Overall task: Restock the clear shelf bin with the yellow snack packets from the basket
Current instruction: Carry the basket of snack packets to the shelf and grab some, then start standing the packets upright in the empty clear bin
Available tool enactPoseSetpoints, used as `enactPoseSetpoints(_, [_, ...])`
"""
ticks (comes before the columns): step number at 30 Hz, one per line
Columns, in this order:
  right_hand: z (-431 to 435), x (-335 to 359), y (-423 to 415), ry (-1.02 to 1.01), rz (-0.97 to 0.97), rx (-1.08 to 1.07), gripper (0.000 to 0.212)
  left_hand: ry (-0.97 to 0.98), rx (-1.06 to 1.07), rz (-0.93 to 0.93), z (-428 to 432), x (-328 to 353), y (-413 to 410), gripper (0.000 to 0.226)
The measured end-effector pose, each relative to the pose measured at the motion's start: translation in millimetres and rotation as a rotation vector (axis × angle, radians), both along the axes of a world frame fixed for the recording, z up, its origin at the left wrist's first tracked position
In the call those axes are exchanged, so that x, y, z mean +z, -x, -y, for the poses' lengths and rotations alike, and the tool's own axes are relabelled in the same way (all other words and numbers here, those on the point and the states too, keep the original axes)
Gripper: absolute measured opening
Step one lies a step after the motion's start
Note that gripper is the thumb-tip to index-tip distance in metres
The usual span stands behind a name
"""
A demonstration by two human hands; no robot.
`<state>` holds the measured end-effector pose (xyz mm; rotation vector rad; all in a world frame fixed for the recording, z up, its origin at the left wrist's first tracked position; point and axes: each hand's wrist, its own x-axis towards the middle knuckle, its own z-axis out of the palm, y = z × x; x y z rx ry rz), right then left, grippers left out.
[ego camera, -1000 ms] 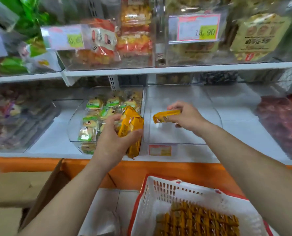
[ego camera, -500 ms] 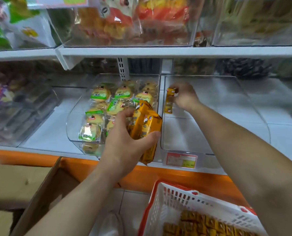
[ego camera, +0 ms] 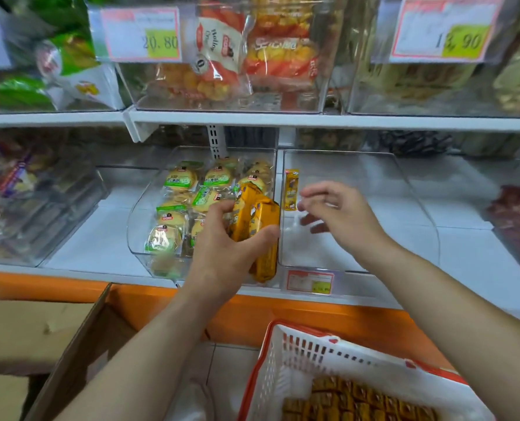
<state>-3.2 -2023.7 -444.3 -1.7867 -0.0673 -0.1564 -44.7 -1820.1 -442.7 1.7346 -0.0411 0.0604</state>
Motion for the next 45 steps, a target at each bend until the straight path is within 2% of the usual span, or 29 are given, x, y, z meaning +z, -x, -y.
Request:
enactPoseSetpoints(2, [-8, 7, 46, -0.075, -0.032, 0.177, 0.027, 0.040, -0.026, -0.025, 6, 3, 4, 0.059])
enactPoseSetpoints(4, [-14, 10, 74, -0.044, -0.064, 0.248, 0.047, 0.082, -0.049, -0.048, 14, 4, 9, 0.058])
enactPoseSetpoints(6, [-17, 10, 86, 0.084, -0.051, 0.208, 0.068, 0.122, -0.072, -0.073, 23, 6, 15, 0.061])
enactPoseSetpoints(8, [-16, 10, 92, 0.140, -0.042, 0.130, 0.076, 0.140, -0.106, -0.074, 32, 8, 21, 0.065])
enactPoseSetpoints(11, [-14, 9, 96, 0.038, -0.062, 0.069, 0.070, 0.140, -0.121, -0.065, 40, 10, 28, 0.069])
enactPoseSetpoints(15, [-7, 9, 95, -0.186, -0.157, 0.072, 0.061, 0.165, -0.089, -0.114, 32, 12, 26, 0.042])
enactPoseSetpoints(19, [-2, 9, 98, -0.346, -0.202, 0.145, 0.050, 0.117, -0.118, -0.096, 26, 9, 24, 0.040])
enactPoseSetpoints(23, [0, 4, 93, -0.431, -0.208, 0.078, 0.041, 0.063, -0.109, -0.032, 19, 7, 18, 0.034])
enactPoseSetpoints(28, [31, 2, 59, -0.163, -0.107, -0.152, 0.027, -0.039, -0.044, 0.046, 2, 1, 6, 0.043])
enactPoseSetpoints(32, [53, -1, -9, 0.205, -0.030, -0.331, 0.045, -0.144, -0.026, 0.081, -3, -3, -1, 0.057])
enactPoseSetpoints(37, [51, -18, -101, 0.635, -0.018, -0.271, 0.038, -0.192, 0.002, 0.073, -1, -10, -7, 0.057])
enactPoseSetpoints(39, [46, -27, -126, 0.727, 0.011, -0.237, 0.028, -0.187, 0.006, 0.075, 0, -11, -9, 0.057])
enactPoseSetpoints(45, [38, -51, -168, 0.819, -0.007, -0.232, 0.014, -0.184, -0.005, 0.063, -2, -15, -15, 0.062])
